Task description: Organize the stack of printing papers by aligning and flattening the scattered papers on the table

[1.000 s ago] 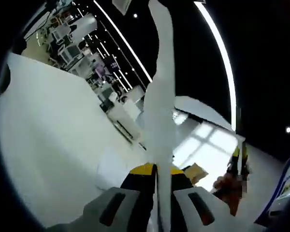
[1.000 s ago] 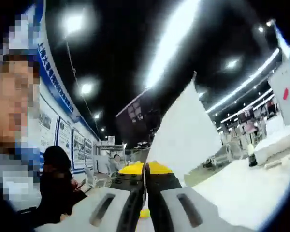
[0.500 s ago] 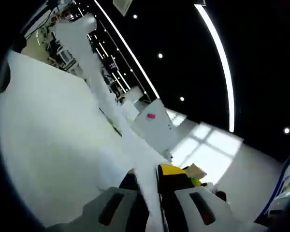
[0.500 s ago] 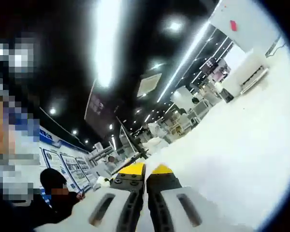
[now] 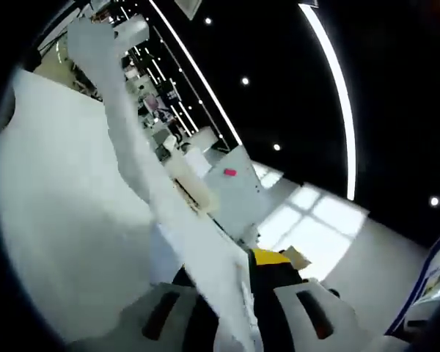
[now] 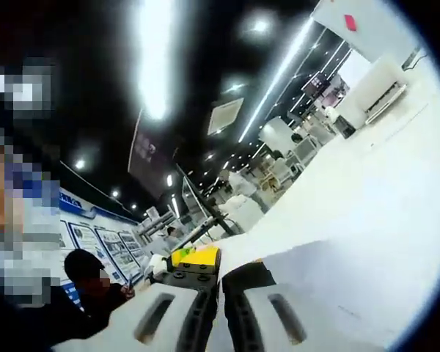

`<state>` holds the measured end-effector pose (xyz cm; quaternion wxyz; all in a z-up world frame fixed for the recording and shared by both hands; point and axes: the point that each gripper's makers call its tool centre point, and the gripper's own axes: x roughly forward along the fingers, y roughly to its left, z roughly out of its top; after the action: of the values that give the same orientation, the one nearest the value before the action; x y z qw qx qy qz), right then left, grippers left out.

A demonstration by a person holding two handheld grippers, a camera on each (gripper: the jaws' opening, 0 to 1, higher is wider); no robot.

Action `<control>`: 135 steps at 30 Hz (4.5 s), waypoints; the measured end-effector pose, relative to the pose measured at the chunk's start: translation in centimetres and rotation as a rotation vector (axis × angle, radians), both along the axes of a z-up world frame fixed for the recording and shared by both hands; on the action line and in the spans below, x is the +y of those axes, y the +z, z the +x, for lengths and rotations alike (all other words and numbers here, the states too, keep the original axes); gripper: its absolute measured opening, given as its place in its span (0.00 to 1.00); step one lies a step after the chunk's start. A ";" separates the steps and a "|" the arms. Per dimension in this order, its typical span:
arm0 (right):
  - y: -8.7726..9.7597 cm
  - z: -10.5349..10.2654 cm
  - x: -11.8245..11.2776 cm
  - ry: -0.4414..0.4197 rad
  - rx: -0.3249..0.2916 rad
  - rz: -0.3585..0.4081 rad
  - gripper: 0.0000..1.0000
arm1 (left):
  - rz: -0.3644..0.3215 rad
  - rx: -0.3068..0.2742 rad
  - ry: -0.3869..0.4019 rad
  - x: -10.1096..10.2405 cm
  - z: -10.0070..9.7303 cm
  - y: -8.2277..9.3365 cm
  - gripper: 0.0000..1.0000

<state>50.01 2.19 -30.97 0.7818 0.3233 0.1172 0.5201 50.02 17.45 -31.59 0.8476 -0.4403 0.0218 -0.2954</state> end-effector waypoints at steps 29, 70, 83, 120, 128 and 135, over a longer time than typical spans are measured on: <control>-0.9 -4.1 2.5 0.229 0.030 -0.066 0.00 | 0.020 0.024 -0.032 -0.8 0.0 0.1 0.19; -3.2 -7.8 4.2 0.435 0.044 -0.239 0.00 | 0.040 0.025 -0.090 -1.9 -0.3 -0.3 0.07; -2.7 -4.5 1.6 0.253 0.035 -0.228 0.16 | 0.018 0.010 -0.029 -0.2 -0.4 0.2 0.06; -4.3 4.5 -7.3 -0.276 -0.028 -0.439 0.82 | 0.075 -0.014 0.031 1.0 -0.4 1.2 0.06; -5.1 4.8 -9.3 -0.349 -0.036 -0.481 0.87 | 0.069 -0.016 0.032 1.2 -0.6 1.1 0.06; -5.8 4.9 -10.9 -0.405 -0.040 -0.520 0.88 | 0.072 -0.018 0.034 1.2 -0.7 1.1 0.06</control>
<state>54.90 -8.76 -36.75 0.9279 0.1193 0.1639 0.3128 49.32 18.67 -30.51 0.8679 -0.4071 0.0170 -0.2839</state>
